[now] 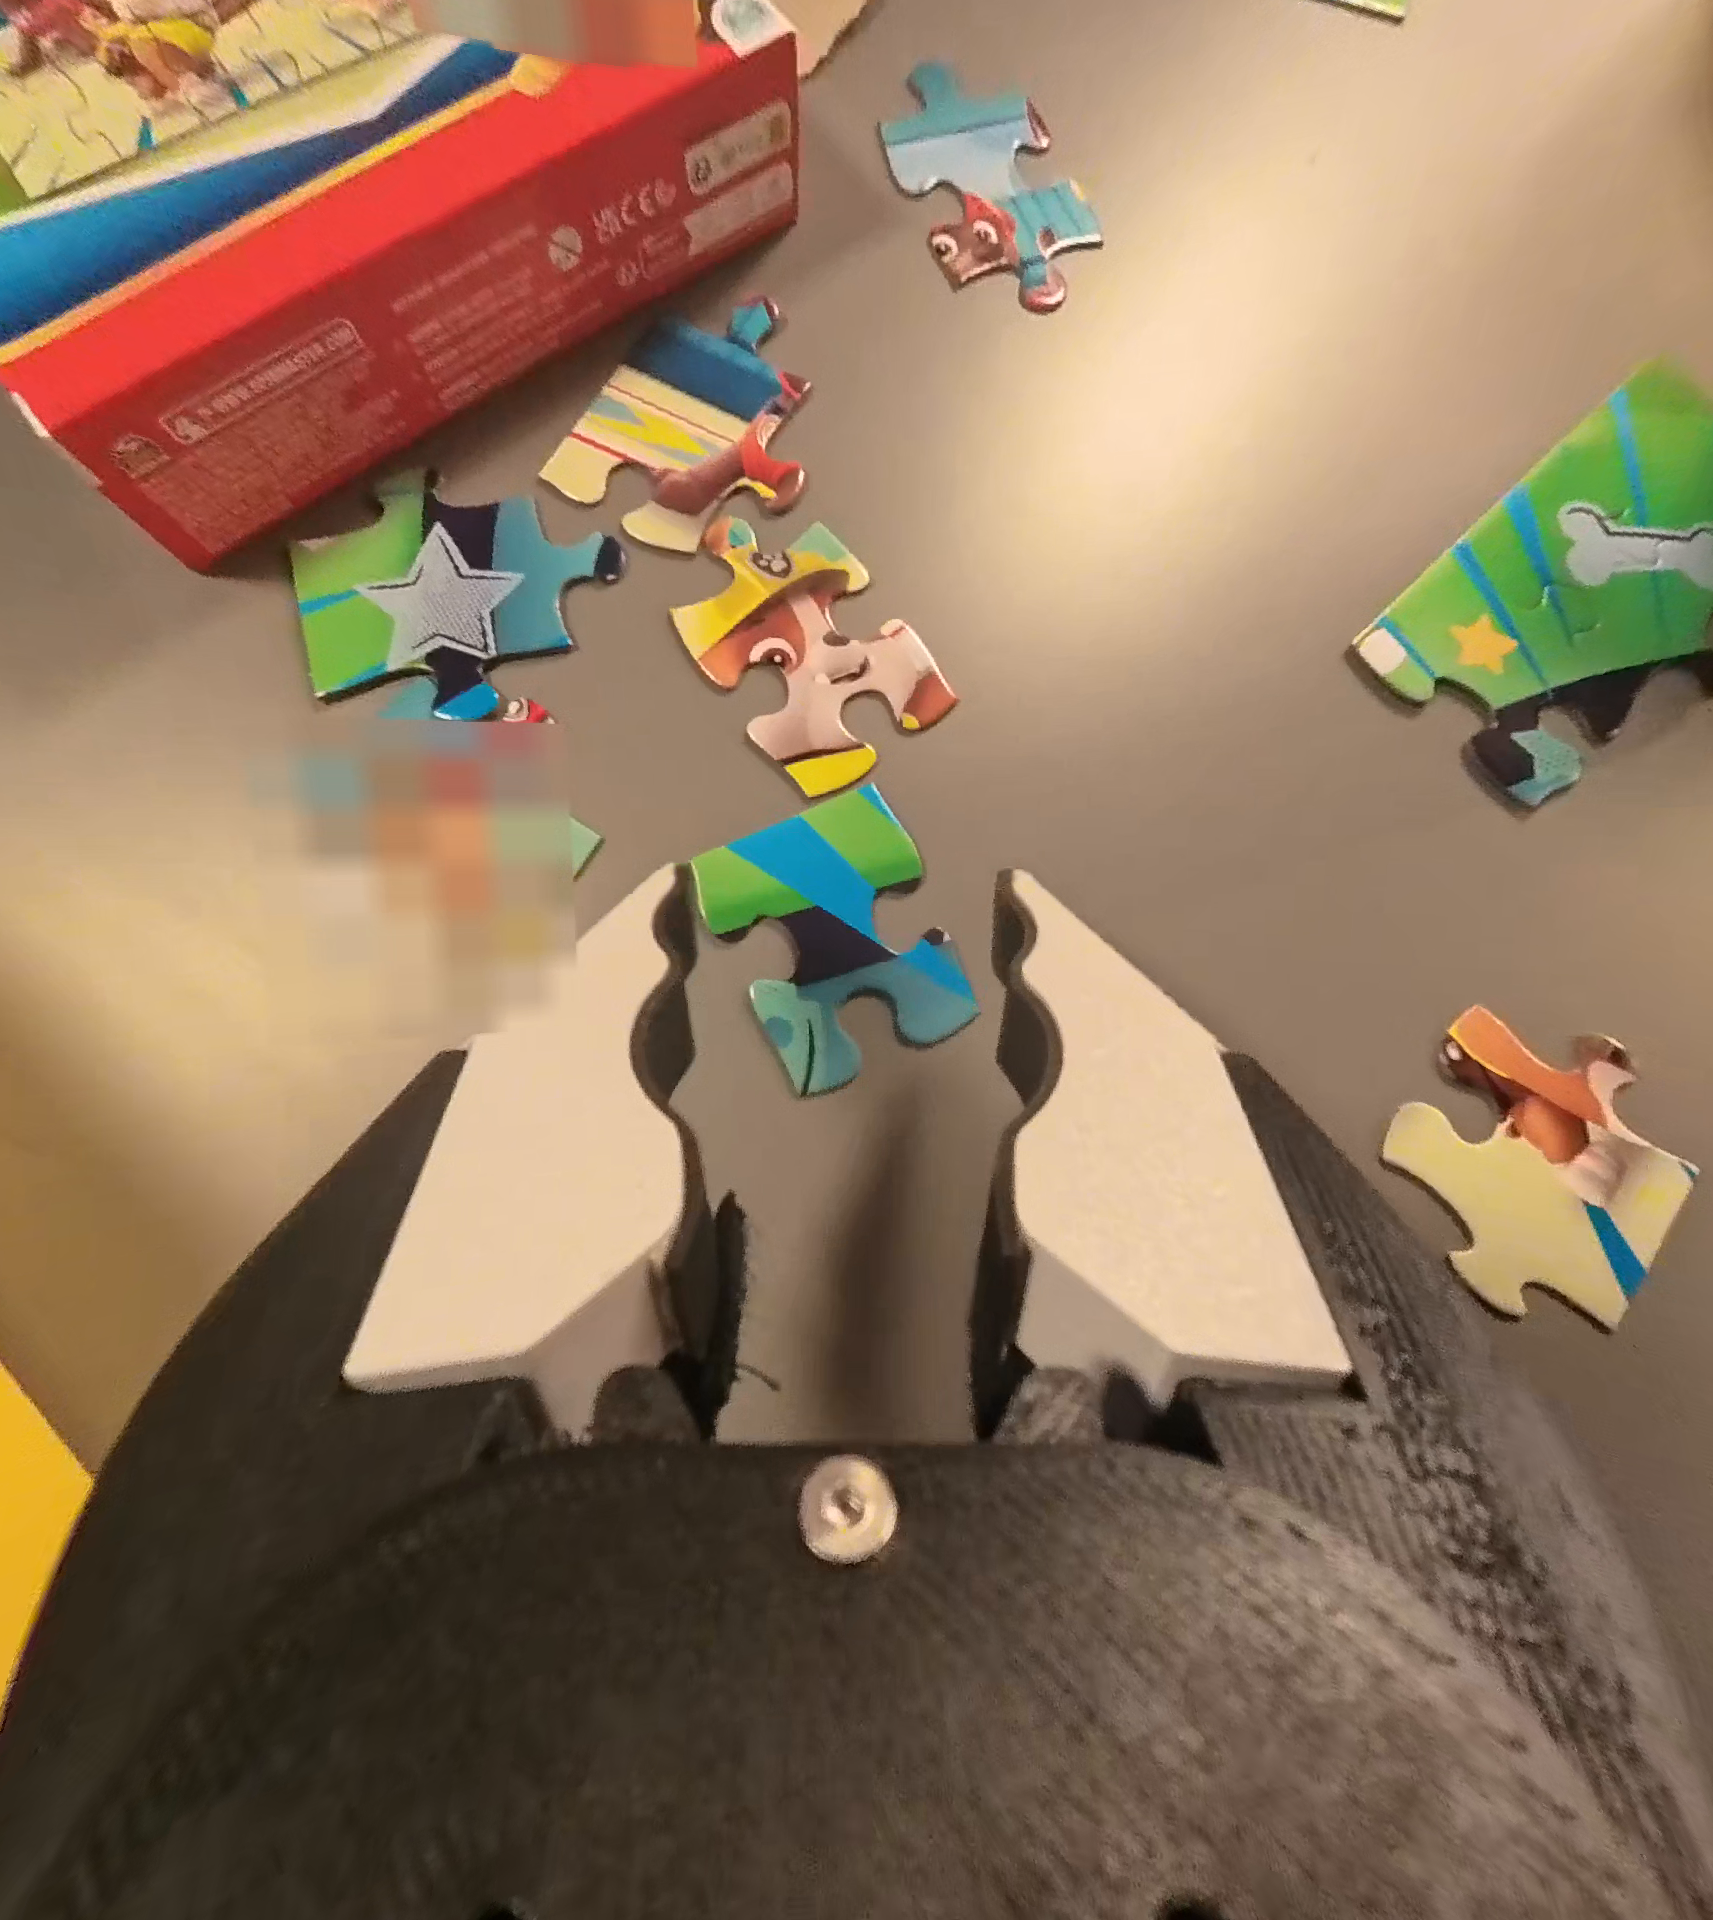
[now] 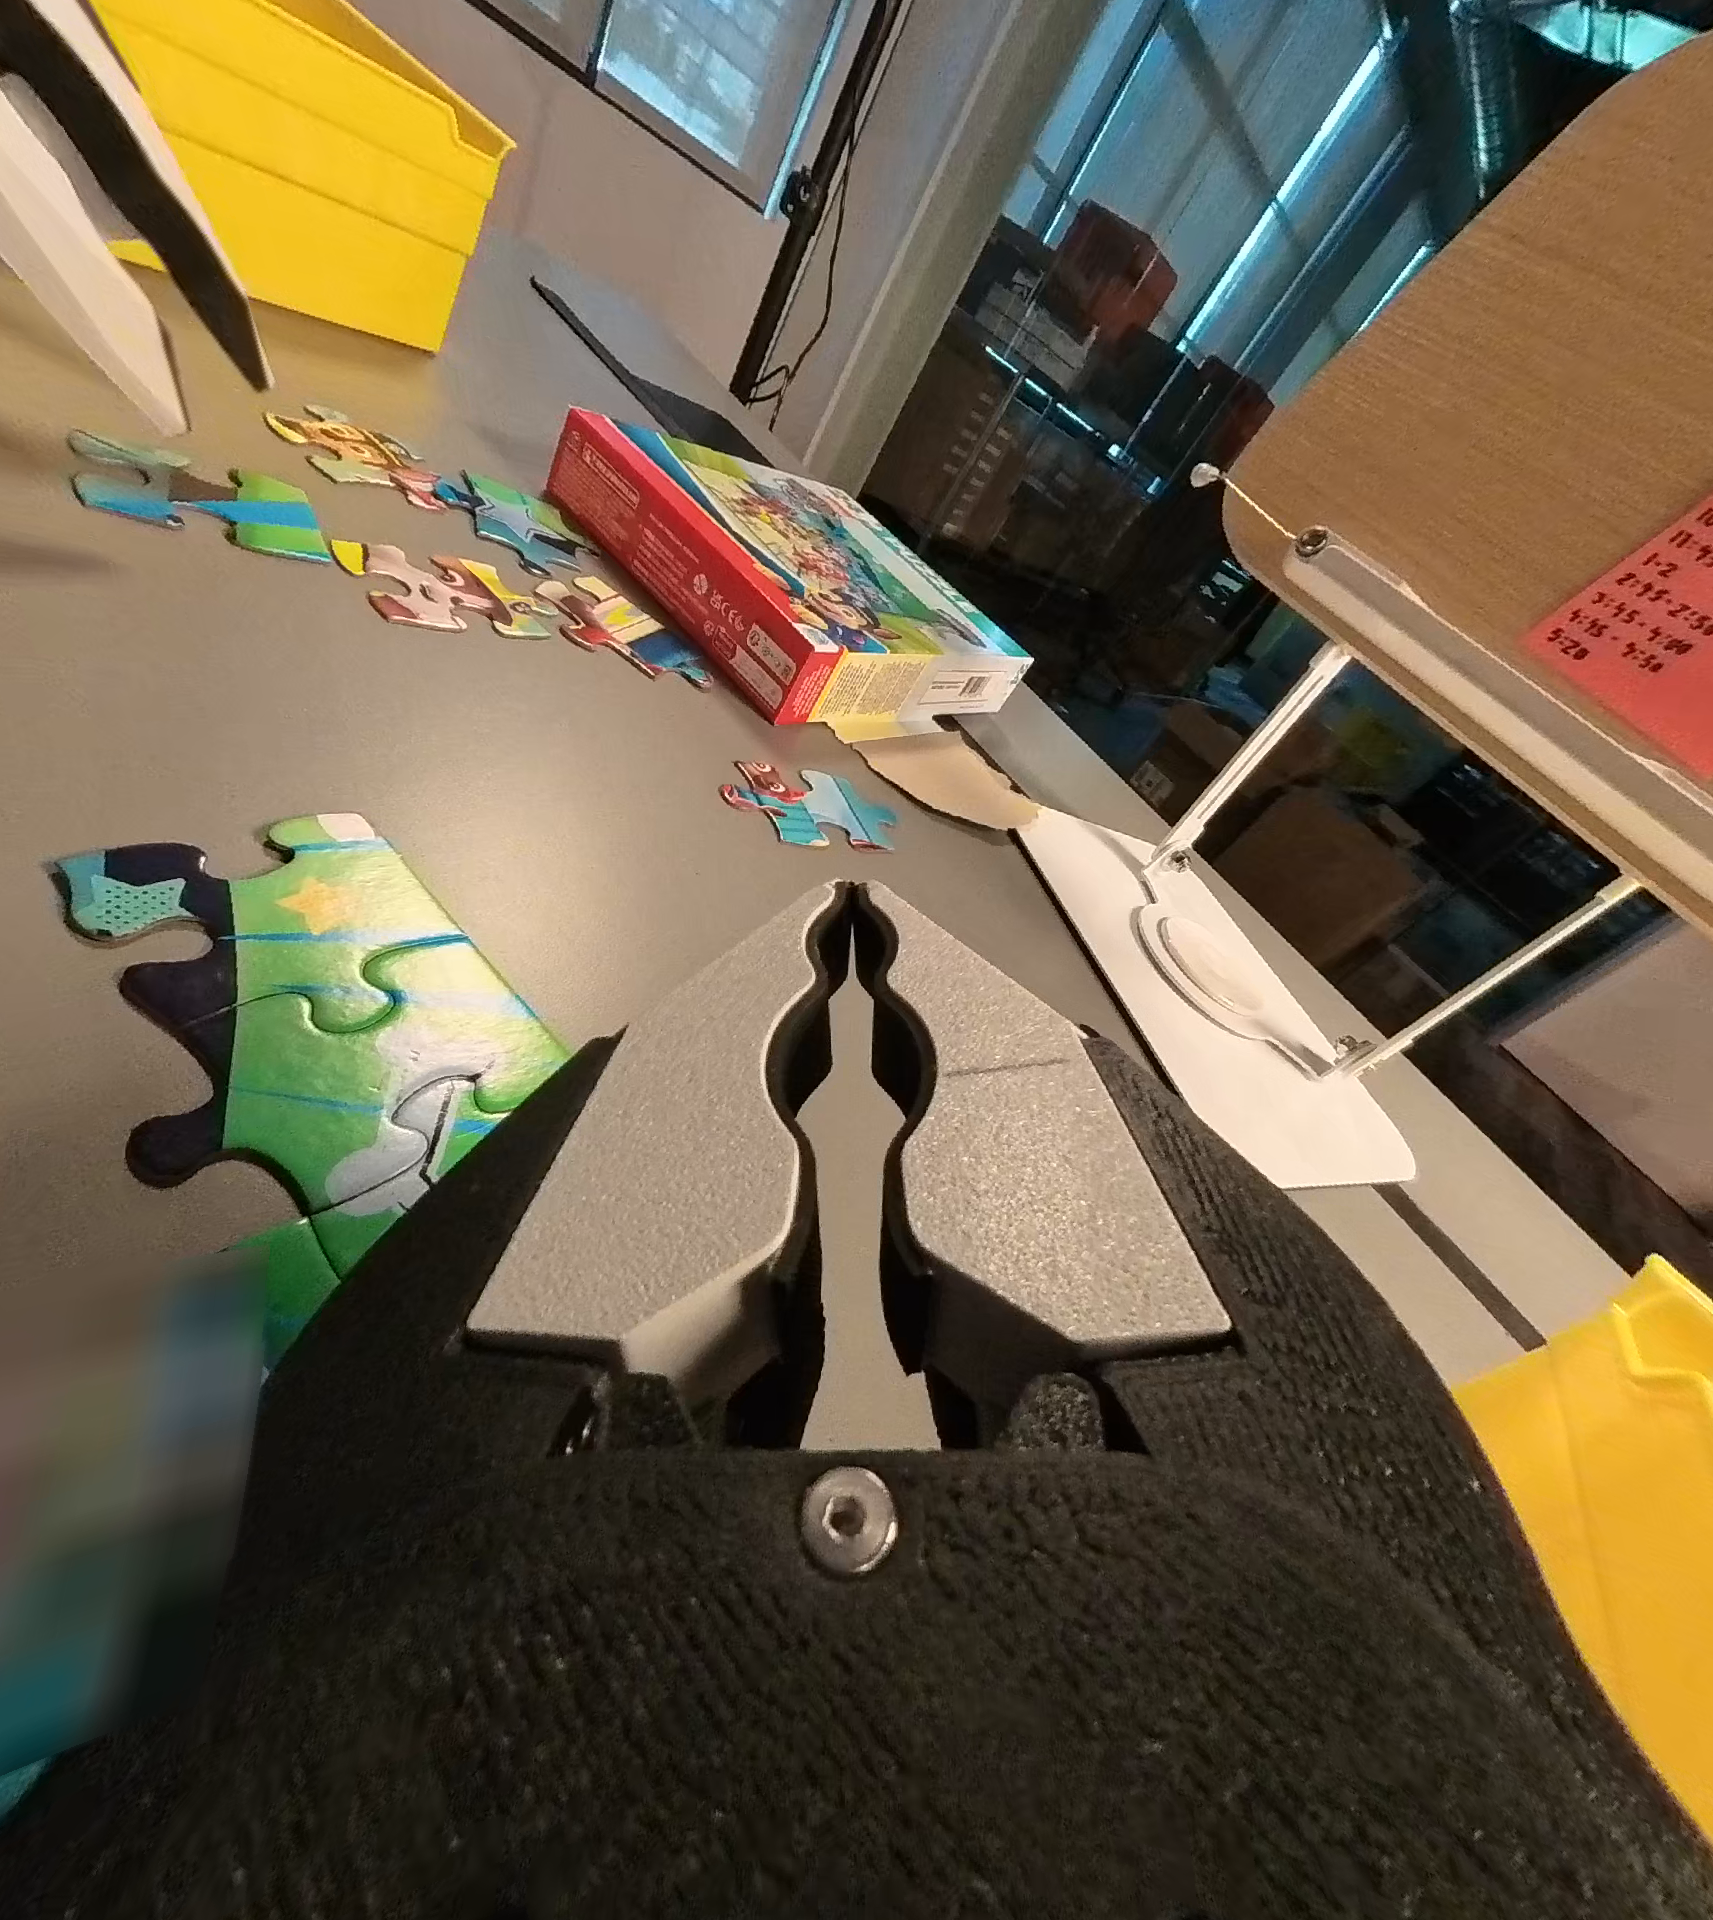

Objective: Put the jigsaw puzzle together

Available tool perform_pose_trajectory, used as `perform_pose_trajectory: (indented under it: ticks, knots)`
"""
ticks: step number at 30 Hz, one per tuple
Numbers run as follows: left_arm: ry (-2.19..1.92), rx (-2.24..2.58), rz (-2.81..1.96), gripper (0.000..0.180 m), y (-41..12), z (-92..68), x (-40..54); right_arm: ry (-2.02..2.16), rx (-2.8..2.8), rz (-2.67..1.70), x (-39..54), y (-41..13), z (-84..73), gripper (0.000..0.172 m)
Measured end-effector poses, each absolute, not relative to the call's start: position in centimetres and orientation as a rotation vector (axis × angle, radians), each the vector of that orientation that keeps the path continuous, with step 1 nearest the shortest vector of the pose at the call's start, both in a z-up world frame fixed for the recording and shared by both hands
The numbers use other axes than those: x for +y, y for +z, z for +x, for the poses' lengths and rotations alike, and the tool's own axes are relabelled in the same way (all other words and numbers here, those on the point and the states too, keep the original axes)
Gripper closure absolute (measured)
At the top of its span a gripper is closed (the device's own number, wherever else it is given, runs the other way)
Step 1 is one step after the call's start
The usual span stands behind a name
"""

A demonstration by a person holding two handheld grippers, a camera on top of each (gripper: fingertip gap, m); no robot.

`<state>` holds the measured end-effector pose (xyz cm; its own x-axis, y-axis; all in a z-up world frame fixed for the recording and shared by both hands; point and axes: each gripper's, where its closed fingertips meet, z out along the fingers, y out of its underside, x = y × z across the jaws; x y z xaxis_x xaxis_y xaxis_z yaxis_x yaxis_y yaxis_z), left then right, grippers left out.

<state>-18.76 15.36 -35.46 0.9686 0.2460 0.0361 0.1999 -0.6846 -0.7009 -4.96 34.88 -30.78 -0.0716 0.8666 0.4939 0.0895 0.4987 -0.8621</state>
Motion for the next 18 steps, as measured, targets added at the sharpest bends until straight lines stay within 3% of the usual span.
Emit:
perform_pose_trajectory:
  ticks: [18]
  knots:
    - [0.117,-0.336,-2.262,0.126,-36.5,-19.4,16.0,0.794,-1.521,-0.865,34.9,-30.8,-5.0,0.172]
